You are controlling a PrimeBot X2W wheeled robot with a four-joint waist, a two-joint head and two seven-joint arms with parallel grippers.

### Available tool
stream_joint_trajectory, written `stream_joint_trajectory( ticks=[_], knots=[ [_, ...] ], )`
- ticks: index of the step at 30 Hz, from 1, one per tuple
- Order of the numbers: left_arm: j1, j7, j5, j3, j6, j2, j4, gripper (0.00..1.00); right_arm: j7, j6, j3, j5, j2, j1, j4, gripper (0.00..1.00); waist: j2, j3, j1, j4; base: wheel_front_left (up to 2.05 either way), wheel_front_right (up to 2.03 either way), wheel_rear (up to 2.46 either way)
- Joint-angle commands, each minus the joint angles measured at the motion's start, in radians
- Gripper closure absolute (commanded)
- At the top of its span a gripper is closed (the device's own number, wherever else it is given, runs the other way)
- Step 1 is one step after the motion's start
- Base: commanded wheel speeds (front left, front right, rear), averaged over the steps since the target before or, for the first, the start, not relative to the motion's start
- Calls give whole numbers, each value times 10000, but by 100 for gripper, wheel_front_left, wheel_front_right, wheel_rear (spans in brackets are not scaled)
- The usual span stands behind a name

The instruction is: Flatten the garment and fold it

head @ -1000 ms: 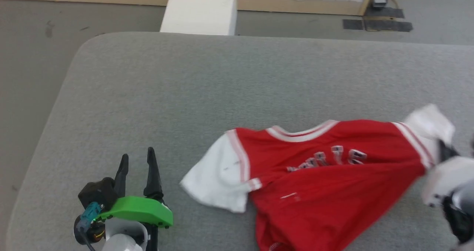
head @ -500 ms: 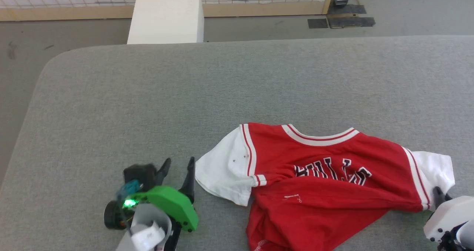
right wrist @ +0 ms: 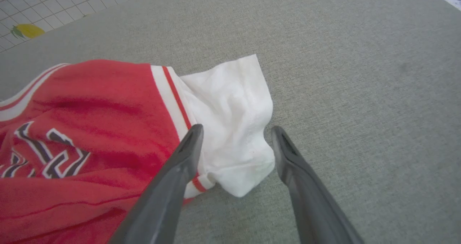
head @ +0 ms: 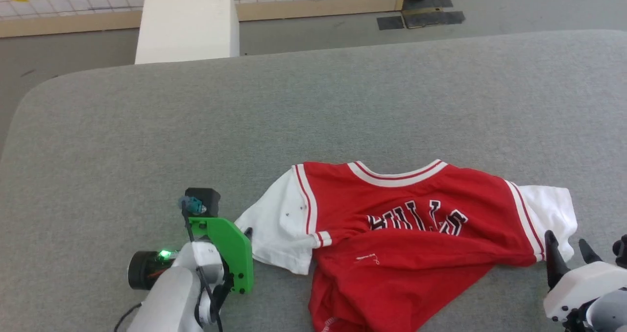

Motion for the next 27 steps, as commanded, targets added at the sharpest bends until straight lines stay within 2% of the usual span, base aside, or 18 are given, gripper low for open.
stream_joint_trajectory(
  ticks=[1, 4, 5, 6, 7, 8, 10, 13, 20, 27],
  knots=[
    [-140, 423, -47, -66, -7, 49, 78, 0, -106, -13, 107, 98, 2, 48, -89, 0, -1, 116, 0, -199, 0, 0, 0],
    [-109, 1319, -232, -207, -129, 112, 64, 0, -152, -13, 263, 139, 2, 26, -184, 0, -1, 189, 0, -349, 0, 0, 0],
    [-81, 1547, -301, -236, -162, 118, 41, 8, -159, -13, 291, 148, 2, 20, -215, 0, -1, 205, 0, -379, 0, 0, 0],
    [-35, 1813, -384, -283, -214, 124, -10, 48, -162, -13, 326, 154, 2, 17, -260, 0, -1, 221, 0, -407, 0, 0, 0],
    [14, 2012, -476, -321, -279, 117, -64, 68, -170, -13, 354, 160, 2, 17, -306, 0, -1, 233, 0, -426, 0, 0, 0],
    [86, 2211, -618, -347, -365, 88, -153, 100, -182, -13, 374, 156, 2, 17, -370, 0, -1, 246, 0, -445, 0, 0, 0],
    [203, 2380, -792, -401, -515, 70, -366, 100, -175, -13, 388, 130, 2, 18, -478, 0, -1, 256, 0, -460, 0, 0, 0],
    [334, 2106, -829, -321, -492, 109, -693, 100, -158, -13, 377, -122, 3, -9, -670, 0, -1, 230, 0, -425, 0, 0, 0],
    [898, 1297, -999, 475, -54, 524, -1380, 100, -8, -13, 67, -985, -4, -582, -1008, 0, -1, 72, 0, -199, 0, 0, 0],
    [1490, 1168, -1214, 1188, 288, 1055, -2034, 100, 832, -13, -17, -1269, -672, -1819, -128, 0, -1, 131, 0, 185, 0, 0, 0]
  ],
)
